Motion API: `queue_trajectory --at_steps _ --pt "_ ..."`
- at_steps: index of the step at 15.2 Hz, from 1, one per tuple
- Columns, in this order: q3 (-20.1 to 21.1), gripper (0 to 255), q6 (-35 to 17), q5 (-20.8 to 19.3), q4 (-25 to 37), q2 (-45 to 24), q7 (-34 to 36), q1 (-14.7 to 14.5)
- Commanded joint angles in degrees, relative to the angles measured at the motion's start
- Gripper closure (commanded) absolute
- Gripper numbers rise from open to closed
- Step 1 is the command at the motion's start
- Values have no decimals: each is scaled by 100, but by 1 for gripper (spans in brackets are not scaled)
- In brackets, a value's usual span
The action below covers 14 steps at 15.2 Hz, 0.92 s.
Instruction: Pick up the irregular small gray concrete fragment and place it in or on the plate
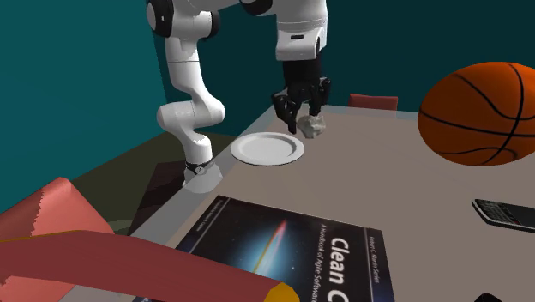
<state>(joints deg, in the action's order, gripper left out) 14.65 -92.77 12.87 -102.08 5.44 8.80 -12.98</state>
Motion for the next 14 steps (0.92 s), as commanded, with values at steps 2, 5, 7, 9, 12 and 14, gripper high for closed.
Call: queue_trajectory --at_steps 2,5,7,9,12,14 --pt "-100 255 1 149 -740 721 -189 42" --pt "-219 255 56 255 -1416 1423 -366 55" --pt "-307 255 127 302 -1828 1886 -472 54" --pt "-311 255 156 302 -1821 1909 -462 50" --pt "-306 0 -243 232 -1783 1656 -735 46" --pt "-298 0 -629 168 -1710 1384 -995 40"
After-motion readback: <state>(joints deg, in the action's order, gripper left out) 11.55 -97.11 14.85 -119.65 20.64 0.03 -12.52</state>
